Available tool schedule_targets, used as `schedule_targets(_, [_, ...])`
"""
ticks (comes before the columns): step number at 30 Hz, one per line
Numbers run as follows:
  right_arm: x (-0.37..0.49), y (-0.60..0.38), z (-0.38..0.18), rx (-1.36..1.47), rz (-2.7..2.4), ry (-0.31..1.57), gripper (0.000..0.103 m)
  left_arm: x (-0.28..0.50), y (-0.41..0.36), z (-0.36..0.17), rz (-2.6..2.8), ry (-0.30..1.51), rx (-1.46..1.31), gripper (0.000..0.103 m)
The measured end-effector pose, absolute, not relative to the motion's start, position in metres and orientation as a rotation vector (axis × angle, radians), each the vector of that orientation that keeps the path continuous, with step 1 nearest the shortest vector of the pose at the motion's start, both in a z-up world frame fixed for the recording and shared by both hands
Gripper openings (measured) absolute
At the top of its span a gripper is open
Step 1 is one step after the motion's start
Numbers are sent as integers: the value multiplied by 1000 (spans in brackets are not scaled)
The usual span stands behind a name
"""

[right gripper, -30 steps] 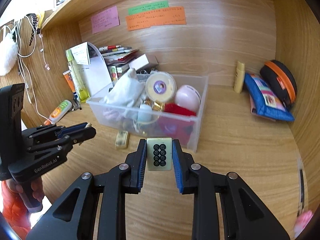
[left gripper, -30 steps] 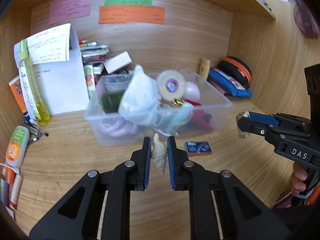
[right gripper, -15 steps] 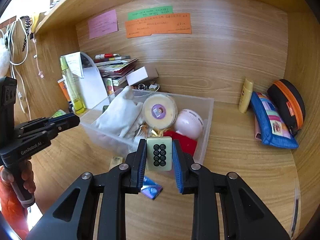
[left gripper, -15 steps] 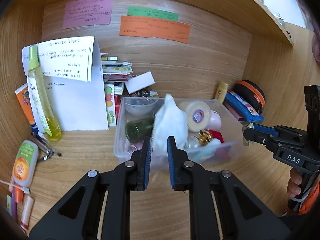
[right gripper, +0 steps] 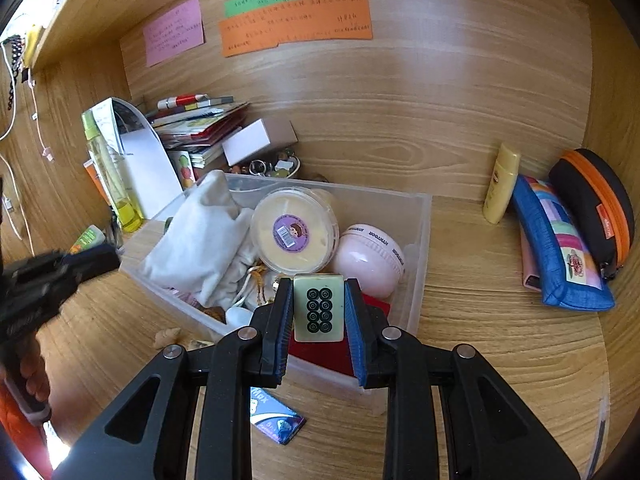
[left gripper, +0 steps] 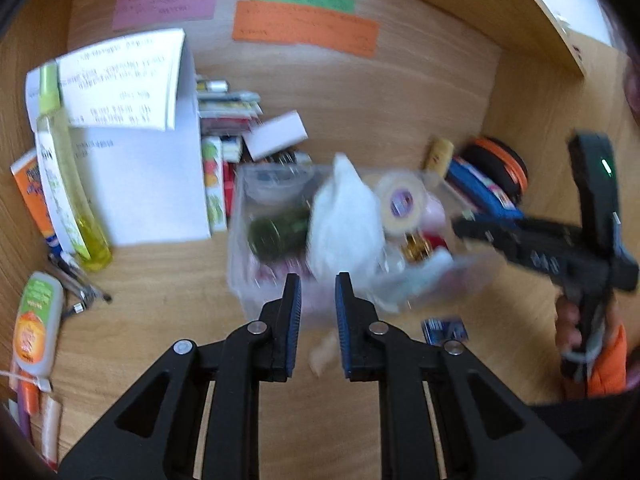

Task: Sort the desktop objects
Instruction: 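Lower the dotted tile into the clear box and open the right gripper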

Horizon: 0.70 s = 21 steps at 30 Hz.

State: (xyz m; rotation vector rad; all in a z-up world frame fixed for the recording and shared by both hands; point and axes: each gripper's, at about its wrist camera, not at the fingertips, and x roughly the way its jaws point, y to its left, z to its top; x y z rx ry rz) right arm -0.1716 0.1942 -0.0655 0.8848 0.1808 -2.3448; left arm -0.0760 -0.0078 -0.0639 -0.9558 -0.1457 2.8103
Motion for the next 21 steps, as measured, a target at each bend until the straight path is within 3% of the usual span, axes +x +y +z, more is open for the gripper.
schedule_targets(3, [-176,192,-70,910,-2341,176,22,-74,0,-81,2784,-94,-1031,31])
schedule_targets(9, [-178,188,-75,928,-2339,185,22,-96,3,-113,2700,-95,-1207,31])
schedule_targets(21, [-177,182,-78,927,-2336,229,23,-109,17,-123,2663,2,-1275,30])
